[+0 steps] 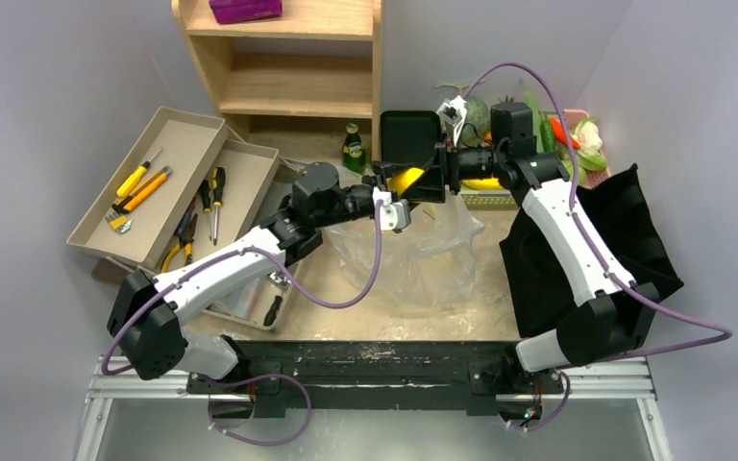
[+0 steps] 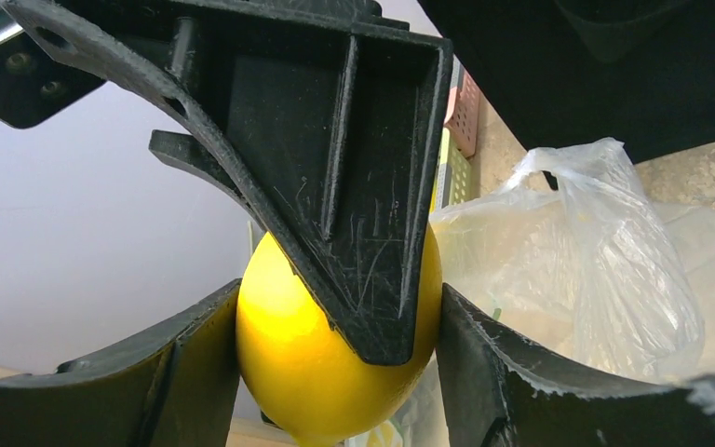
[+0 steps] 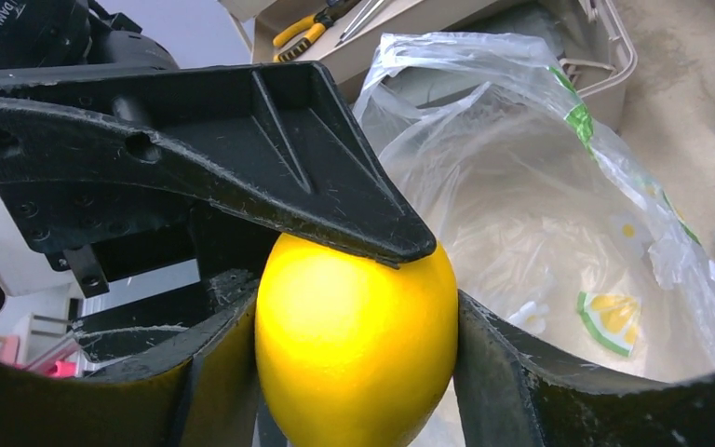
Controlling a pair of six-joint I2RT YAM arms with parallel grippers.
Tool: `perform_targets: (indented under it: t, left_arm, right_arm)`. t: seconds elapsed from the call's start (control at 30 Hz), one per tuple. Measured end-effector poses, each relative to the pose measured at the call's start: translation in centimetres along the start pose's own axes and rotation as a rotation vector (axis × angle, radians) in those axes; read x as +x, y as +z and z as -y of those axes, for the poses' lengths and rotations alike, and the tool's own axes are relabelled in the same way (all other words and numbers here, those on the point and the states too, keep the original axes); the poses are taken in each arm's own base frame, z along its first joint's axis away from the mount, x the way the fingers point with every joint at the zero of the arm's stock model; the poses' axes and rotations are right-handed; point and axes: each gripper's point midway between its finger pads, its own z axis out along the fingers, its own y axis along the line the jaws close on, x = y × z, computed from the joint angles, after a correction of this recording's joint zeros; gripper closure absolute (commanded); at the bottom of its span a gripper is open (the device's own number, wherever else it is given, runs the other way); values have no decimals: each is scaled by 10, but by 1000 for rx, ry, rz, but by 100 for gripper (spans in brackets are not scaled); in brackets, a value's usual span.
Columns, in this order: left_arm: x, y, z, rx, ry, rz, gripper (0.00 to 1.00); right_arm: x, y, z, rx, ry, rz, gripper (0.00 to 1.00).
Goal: Untie the knot of the grocery bags and take out the mixed food
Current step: Pick up the fake fruit from the takeout bag, then place the fake fruit in the bin.
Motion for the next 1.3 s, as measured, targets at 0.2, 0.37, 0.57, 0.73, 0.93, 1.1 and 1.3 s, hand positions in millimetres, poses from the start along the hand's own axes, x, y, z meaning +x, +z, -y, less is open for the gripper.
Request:
perform_targets:
  t: [0.2,0.37,0.57,0.73,0.93,1.1,1.3]
  left_arm:
    - [5,-3,1,1,-20,-26,10]
    - [18,-25,-6,-10,-139,-109,8]
    - [32,-51,-6,-25,-237,-209,8]
    - [55,-61,-7,-52,-333,-314,8]
    - [74,-71,-34,-121,-472,-402,8]
    - [89,-86,-39,-153,-537,-460,8]
    - [104,-94,-25,-132,-596,-540,5]
  right_arm:
    - [-8,-8,8,27,12,20,67]
    - [-48,-37,54,205,-14,107,69]
    - [-93,-88,151,674,-86,178,71]
    - [-95,-109,230,979,-85,93,70]
    - [-38,-117,306,1163,-40,-127,69]
    - [4,-122,327,1208,-17,-264,55]
    - [33,-127,332,1230,-9,-357,20]
